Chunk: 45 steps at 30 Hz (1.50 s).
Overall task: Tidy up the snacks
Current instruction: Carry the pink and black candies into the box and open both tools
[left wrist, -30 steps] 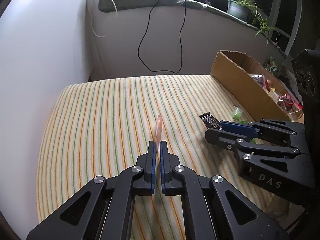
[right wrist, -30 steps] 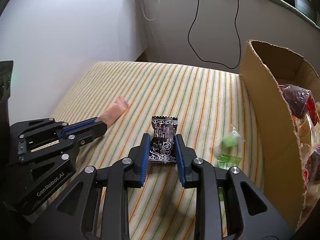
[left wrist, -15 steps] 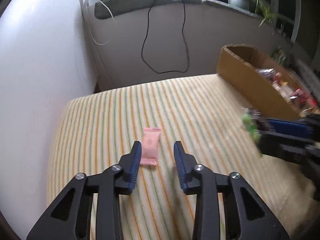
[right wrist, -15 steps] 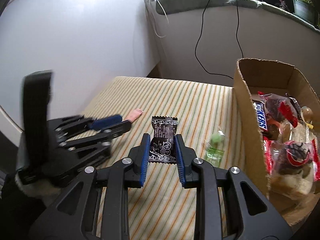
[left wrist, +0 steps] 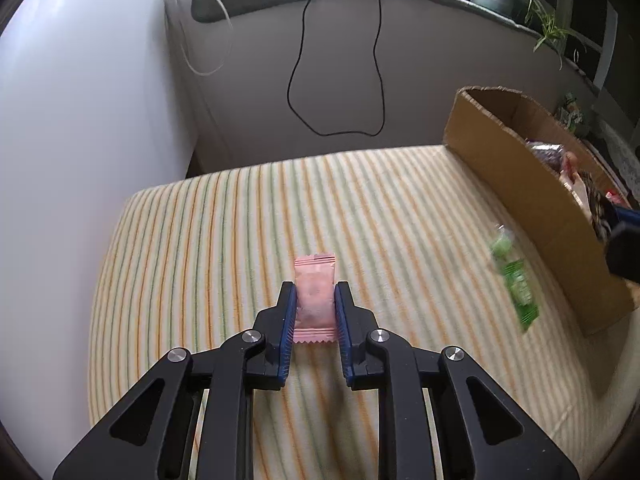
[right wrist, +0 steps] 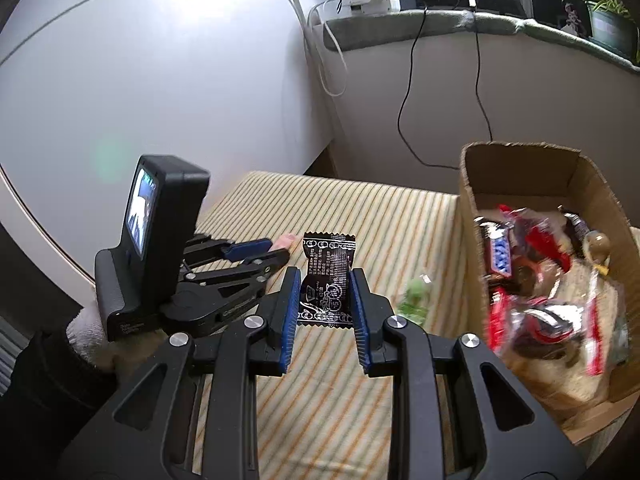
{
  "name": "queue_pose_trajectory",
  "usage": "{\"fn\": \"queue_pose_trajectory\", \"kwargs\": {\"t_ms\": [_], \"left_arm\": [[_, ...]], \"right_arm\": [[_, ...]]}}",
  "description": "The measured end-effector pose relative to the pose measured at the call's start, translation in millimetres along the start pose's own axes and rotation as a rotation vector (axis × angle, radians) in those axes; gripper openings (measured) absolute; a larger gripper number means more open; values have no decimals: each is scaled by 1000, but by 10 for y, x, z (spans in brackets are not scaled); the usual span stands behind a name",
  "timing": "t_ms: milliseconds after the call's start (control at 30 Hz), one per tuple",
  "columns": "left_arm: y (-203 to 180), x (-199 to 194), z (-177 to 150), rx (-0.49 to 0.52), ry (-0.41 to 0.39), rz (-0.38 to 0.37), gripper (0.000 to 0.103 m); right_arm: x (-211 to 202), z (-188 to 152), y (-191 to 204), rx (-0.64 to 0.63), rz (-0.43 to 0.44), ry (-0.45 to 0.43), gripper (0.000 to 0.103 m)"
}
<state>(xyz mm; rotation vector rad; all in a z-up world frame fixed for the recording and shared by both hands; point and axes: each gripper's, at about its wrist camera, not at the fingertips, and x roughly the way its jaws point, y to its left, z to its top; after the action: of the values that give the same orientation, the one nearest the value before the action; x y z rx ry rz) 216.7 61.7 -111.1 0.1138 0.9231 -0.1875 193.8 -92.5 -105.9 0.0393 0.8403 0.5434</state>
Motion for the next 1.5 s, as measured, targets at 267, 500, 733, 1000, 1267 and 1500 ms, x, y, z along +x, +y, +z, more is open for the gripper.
{"fn": "queue_pose_trajectory", "kwargs": {"t_ms": [267, 500, 733, 1000, 1267, 1500], "left_arm": [[-313, -261, 288, 18, -73, -40, 18], [-743, -311, 645, 37, -126, -108, 18], [-1165, -191, 919, 71, -140, -152, 18], [-1469, -7, 1094, 73, -118, -195, 18], [-1681, 100, 1144, 99, -98, -205, 19], [-1733, 87, 1154, 102, -99, -210, 30]], "right_arm": [[-260, 96, -405, -8, -51, -53, 25], [-535, 180, -905, 21, -109, -70, 25], [-716, 207, -1326, 51, -161, -74, 25], [-769, 143, -1652, 76, -189, -53, 26], [-743, 74, -1823, 99, -197, -36, 26], [-728, 47, -1851, 108, -205, -28, 27]]}}
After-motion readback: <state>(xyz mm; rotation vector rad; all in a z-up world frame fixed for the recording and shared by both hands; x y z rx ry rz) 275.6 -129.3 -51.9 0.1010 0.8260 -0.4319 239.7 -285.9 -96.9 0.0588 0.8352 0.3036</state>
